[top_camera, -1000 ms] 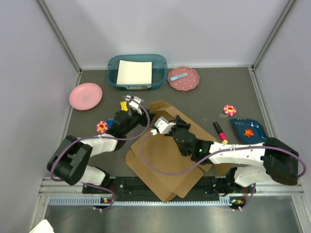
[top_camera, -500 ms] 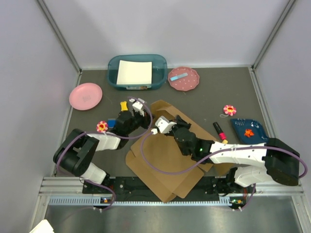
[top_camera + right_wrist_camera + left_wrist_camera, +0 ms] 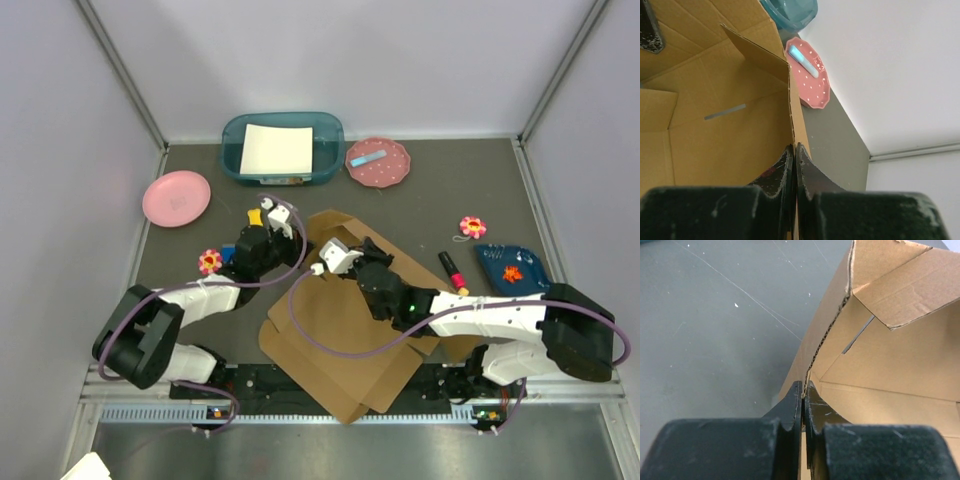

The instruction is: Fold the paper box

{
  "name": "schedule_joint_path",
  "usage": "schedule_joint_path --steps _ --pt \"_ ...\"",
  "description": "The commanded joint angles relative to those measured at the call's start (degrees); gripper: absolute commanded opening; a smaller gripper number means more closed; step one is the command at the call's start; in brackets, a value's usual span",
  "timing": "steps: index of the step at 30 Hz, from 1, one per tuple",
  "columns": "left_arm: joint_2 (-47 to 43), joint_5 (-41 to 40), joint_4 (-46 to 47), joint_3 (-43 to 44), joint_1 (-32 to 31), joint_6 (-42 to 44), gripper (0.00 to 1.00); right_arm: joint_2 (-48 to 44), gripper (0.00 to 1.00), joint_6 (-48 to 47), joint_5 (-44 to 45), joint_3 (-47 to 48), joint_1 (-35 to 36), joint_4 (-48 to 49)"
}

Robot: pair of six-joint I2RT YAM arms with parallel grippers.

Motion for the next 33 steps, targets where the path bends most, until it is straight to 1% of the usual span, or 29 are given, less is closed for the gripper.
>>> schedule_joint_path --steps 1,8,15,24,33 --pt "-4.8 0.9 4.5 4.8 0.1 -8.6 0.0 1.6 0.0 4.0 0.2 -0.7 0.1 -5.8" --pt "-8.1 0.8 3.5 3.2 -0.5 -15.8 0.0 1.5 0.0 2.8 1.5 -0.7 0.5 -4.6" --pt "-10.5 -2.8 5.9 -2.6 -4.8 -16.0 0.0 1.7 0.0 2.6 2.6 -0.7 1.4 -3.8" --pt "-7.0 -7.2 9.9 -6.6 -10.7 -15.6 0.0 1.6 0.0 1.4 3.2 -0.9 2.6 -3.9" --pt "-0.2 -7.6 13.4 -6.0 -14.6 -17.4 0.0 2.0 0.0 -2.7 4.9 -2.6 5.9 -3.1"
